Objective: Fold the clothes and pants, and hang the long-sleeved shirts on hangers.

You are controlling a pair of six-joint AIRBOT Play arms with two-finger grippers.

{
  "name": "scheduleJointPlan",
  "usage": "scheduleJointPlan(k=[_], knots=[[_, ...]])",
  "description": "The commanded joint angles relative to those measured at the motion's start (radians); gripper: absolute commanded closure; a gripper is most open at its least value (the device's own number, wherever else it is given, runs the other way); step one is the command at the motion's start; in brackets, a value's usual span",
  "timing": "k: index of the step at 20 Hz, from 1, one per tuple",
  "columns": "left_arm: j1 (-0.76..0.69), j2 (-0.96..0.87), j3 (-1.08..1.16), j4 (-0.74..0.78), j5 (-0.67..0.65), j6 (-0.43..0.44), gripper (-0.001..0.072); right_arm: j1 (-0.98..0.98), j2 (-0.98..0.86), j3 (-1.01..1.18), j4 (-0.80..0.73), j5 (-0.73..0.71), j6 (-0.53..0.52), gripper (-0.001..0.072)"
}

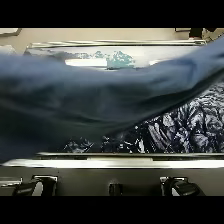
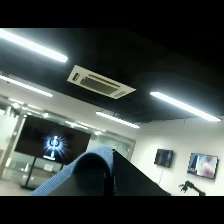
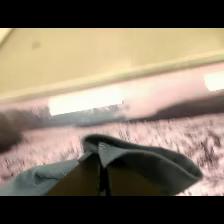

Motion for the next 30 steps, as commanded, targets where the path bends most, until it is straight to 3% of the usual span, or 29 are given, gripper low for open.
scheduleJointPlan(k=[1,4,8,14,17,18,19,20,23,26,28,30], knots=[[0.001,-0.112,-0.006,0.002,-0.095,0.032,0.0684,0.0,-0.086,-0.035,-0.005,0.32,-0.02,0.0672],[-0.031,-0.364,-0.022,0.001,-0.096,0.051,0.0685,0.0,-0.214,-0.245,-0.003,0.365,-0.035,0.0671],[-0.173,-0.711,-0.022,0.001,-0.105,0.116,0.0684,0.0,-0.401,-0.55,0.004,0.063,-0.005,0.0671],[-0.354,-0.988,-0.022,0.002,-0.276,0.116,0.0684,0.001,-0.66,-0.599,0.098,0.03,0.042,0.067],[-0.402,-1.051,-0.022,0.002,-0.426,0.053,0.0677,0.0,-0.689,-0.599,0.111,0.029,0.032,0.067],[-0.412,-1.062,-0.022,0.002,-0.462,0.047,0.0534,0.0,-0.688,-0.599,0.111,0.028,0.026,0.067],[-0.412,-1.066,-0.022,0.002,-0.507,0.039,0.009,0.001,-0.688,-0.599,0.111,0.033,0.024,0.067],[-0.393,-1.061,-0.013,0.017,-0.589,0.019,-0.0004,0.0,-0.687,-0.599,0.111,0.045,0.016,0.067],[-0.235,-1.023,0.052,0.196,-0.94,-0.071,-0.0001,0.0,-0.687,-0.599,0.111,0.072,-0.029,0.067],[-0.039,-0.907,-0.036,0.358,-1.219,-0.058,0.0001,0.001,-0.687,-0.599,0.111,0.075,-0.044,0.067],[0.066,-0.788,-0.238,0.345,-1.195,-0.054,0.0002,0.001,-0.687,-0.599,0.115,0.072,-0.05,0.067],[0.122,-0.683,-0.488,0.307,-1.085,-0.053,0.0002,0.001,-0.687,-0.599,0.132,0.073,-0.05,0.067]])
